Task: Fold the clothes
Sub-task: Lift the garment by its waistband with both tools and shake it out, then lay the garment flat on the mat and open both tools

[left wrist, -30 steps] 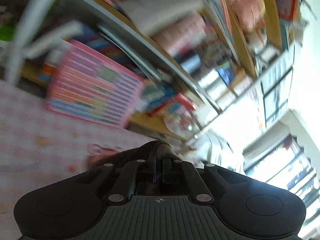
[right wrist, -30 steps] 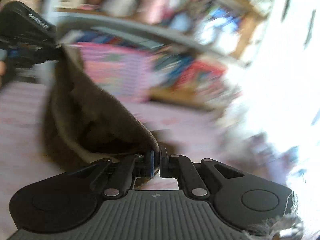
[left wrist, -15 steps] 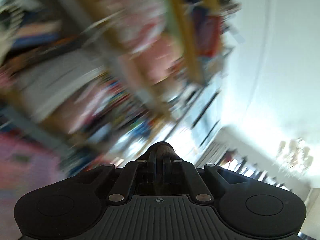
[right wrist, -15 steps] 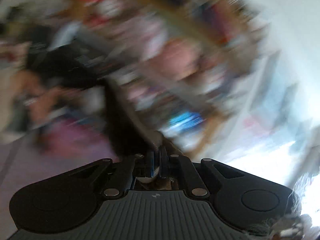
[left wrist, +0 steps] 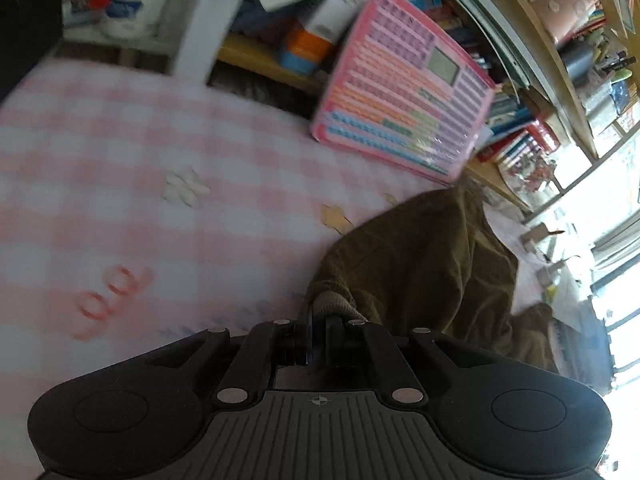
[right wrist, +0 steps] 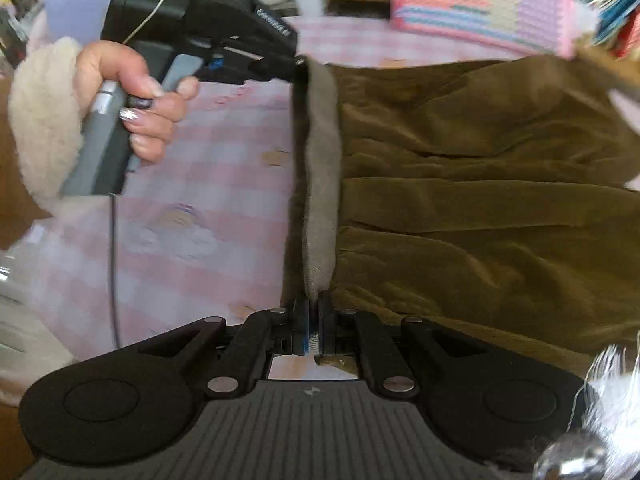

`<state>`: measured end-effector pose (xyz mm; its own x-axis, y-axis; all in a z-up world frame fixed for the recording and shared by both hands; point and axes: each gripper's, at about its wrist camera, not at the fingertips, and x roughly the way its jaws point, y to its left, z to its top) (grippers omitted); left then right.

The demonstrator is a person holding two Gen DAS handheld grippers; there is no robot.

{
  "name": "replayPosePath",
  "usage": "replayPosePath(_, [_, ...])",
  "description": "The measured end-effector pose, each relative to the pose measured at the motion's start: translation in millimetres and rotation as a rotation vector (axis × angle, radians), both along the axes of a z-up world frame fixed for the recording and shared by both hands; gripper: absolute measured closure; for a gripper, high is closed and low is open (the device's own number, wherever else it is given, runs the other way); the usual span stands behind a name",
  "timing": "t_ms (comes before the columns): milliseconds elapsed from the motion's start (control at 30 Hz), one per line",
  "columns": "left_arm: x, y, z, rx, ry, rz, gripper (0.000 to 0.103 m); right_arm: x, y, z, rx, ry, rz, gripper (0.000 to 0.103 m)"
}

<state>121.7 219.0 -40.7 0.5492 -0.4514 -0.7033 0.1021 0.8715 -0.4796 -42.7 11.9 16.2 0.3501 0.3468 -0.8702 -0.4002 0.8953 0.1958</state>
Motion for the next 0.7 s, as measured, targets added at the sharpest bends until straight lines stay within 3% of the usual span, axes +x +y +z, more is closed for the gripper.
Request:
replayPosePath(100, [3.2, 16.9, 6.5, 0.063, -0.021, 0.042, 0.092, 14.5, 22.4, -4.4, 0.065, 0.041, 0.015, 0.099])
replayPosePath(200, [-3.0, 35.4, 10.0, 0.150, -0.021, 0.087, 0.078, 29.0, 44.9, -8.7, 0.130, 0.082, 0.031, 0.099])
replayPosePath(267, [-10.9, 47.8, 10.3, 0.204, -0.005, 0.113, 0.054, 37.5, 58.3, -11.6, 0.166, 0.106, 0.042, 0.099])
replayPosePath(333, [-23.3, 63.0, 10.1, 0.252, 0.025, 0.142, 0.040, 41.9, 64.5, -14.3, 0.174, 0.118, 0.052, 0.099])
replayPosePath(400, [-35.7, 78.1, 9.9, 0.300, 0.055, 0.172, 0.039, 46.4, 64.6, -17.5, 0.193, 0.135, 0.041, 0.098])
replayPosePath(467, [-55.0, 92.5, 15.7, 0.274, 0.043, 0.219, 0.040, 42.3, 65.9, -18.0, 0.219, 0.143, 0.028, 0.097])
replayPosePath(500, [-63.1, 96.8, 19.1, 0.225, 0.023, 0.231, 0.040, 37.2, 67.7, -18.7, 0.235, 0.146, 0.029, 0.095])
replayPosePath(567, [-75.2, 100.7, 24.3, 0.122, -0.016, 0.233, 0.040, 38.7, 69.9, -20.4, 0.272, 0.163, 0.047, 0.086])
replayPosePath(633, [-82.7, 99.6, 27.7, 0.018, -0.056, 0.216, 0.041, 35.5, 66.1, -15.9, 0.293, 0.155, 0.068, 0.069])
replayPosePath(700, [-80.6, 89.2, 28.4, 0.005, -0.065, 0.186, 0.041, 30.7, 60.3, -9.2, 0.307, 0.138, 0.088, 0.065])
